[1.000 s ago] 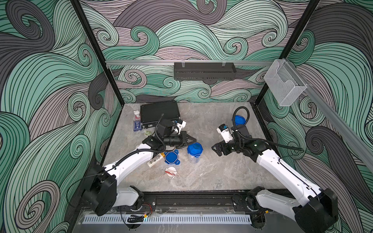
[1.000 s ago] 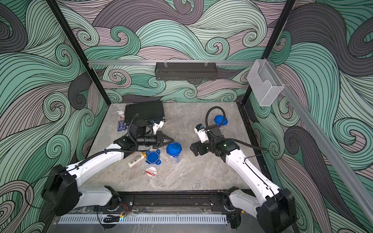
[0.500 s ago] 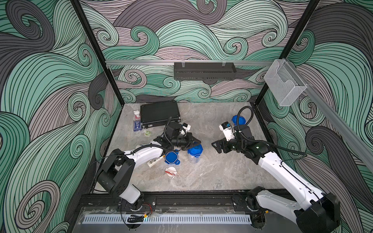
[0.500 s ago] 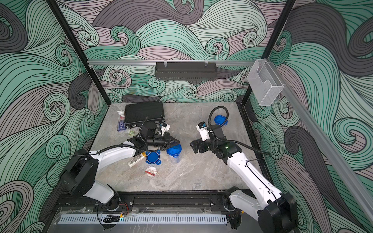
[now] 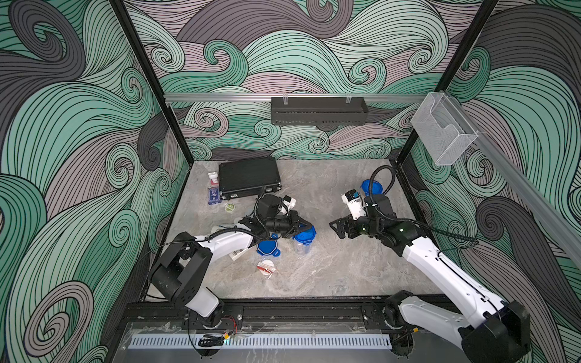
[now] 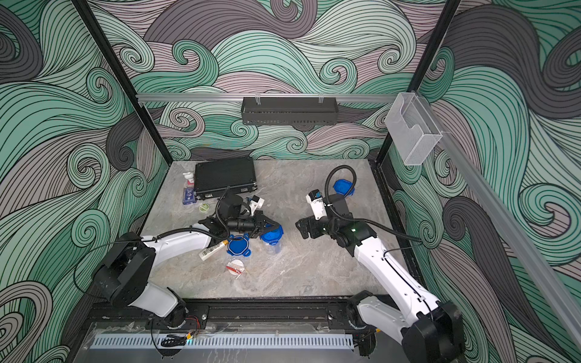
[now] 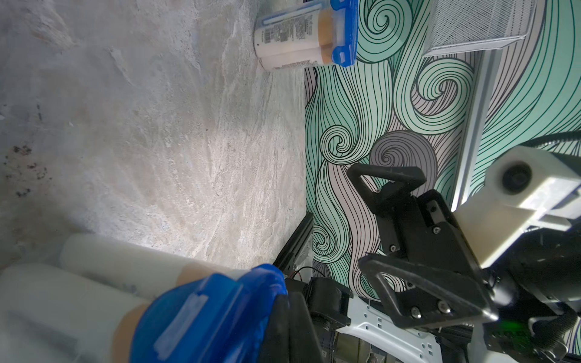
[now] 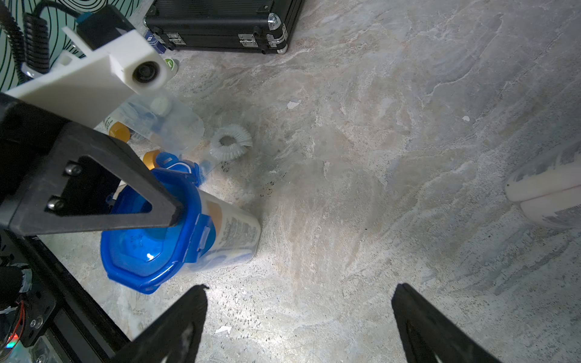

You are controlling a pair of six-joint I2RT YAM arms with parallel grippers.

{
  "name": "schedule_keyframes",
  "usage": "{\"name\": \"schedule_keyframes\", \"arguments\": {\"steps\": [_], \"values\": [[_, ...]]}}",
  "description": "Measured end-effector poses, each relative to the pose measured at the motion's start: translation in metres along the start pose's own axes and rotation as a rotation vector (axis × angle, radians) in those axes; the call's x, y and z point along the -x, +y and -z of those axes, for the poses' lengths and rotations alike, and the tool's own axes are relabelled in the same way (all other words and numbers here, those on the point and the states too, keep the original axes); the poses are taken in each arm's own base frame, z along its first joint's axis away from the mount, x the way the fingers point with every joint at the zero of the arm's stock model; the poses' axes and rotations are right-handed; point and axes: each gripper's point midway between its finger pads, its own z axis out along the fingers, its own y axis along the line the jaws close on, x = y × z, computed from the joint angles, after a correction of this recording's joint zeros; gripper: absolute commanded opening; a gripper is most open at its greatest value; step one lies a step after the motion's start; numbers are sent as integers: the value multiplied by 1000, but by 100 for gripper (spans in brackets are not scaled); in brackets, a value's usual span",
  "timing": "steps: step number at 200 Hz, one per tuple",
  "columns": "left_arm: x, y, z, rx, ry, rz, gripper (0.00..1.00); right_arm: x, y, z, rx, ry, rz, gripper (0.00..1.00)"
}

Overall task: Take out toiletry kits
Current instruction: Unfasten the latch on the container.

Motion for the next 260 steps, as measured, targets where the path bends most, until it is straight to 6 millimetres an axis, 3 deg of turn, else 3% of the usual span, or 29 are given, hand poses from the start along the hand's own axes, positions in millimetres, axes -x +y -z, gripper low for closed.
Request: {"name": "schedule_keyframes", "arguments": {"steps": [164,215,260], "values": [[-13,0,-1,-133,25,-39,0,5,3,10,9,-68,-27,92],[-13,-1,-2,-156,23,-49,0,6,17,26,83,-136,-85,93],[-12,-1,-1,-157,24,-47,0,1,24,26,128,-121,-138,92]]}}
